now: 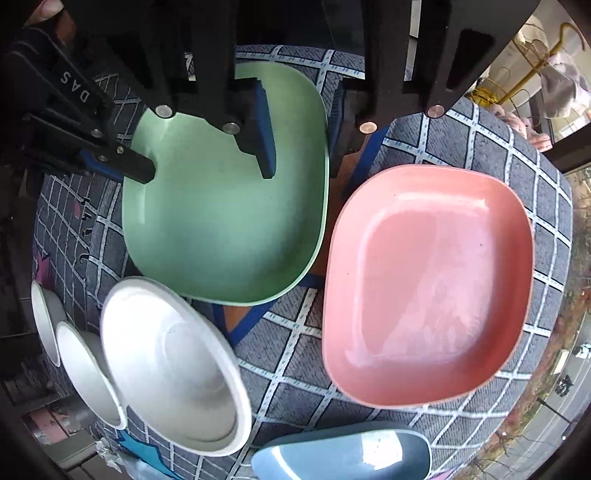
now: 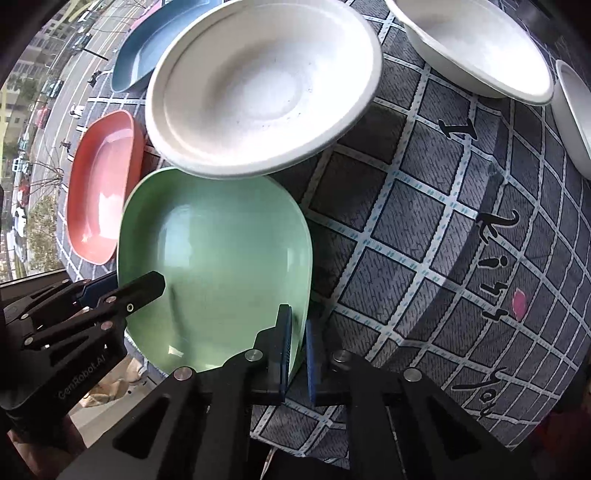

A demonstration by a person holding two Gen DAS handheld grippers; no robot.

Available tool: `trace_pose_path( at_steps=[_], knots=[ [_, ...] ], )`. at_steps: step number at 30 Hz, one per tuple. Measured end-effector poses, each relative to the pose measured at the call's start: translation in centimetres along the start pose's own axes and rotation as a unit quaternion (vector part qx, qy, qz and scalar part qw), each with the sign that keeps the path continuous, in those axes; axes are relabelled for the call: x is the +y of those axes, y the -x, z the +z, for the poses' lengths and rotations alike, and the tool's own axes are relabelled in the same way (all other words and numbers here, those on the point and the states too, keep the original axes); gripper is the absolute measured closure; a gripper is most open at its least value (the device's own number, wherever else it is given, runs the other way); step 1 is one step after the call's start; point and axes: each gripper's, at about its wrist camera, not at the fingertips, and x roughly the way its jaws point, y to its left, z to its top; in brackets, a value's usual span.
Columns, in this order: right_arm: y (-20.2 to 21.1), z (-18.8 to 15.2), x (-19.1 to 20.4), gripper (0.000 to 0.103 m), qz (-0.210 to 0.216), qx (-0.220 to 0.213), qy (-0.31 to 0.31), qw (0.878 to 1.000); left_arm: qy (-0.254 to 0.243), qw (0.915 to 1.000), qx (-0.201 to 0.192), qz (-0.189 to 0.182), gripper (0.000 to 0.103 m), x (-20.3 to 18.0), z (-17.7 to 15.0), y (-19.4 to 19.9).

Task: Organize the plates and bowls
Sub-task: 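Close the right tool on the green plate rim while the left tool waits beside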

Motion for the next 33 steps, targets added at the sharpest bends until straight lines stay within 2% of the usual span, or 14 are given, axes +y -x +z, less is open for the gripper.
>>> trace_pose_path(
  at_steps=[11,21,23,27,33],
  knots=[
    [2.5,-0.7,-1.2,0.094,-0.004,-0.021,-0.004,1.0,-0.045,0.9984,-0.026,0.023,0.073,-2.6,-1.2,3.3],
    [4.9,-1.1,-2.0,0.094,-0.003,-0.037,0.011,0.999,-0.048,0.9978,-0.038,0.025,0.073,-2.8,-1.5,6.2],
    [4.7,0.0,0.0,0.094,-0.003,-0.038,0.015,0.999,-0.044,0.998,-0.04,0.022,0.073,-2.7,-1.5,6.4],
    [4.5,-0.4,0.8,0.094,-0.001,-0.028,0.028,0.999,-0.038,0.9983,-0.034,0.026,0.073,-2.1,-1.9,6.4],
    [2.2,-1.0,0.8,0.094,-0.001,-0.008,0.029,1.0,-0.027,0.9994,-0.002,0.02,0.073,-1.4,-3.2,3.9]
  ],
)
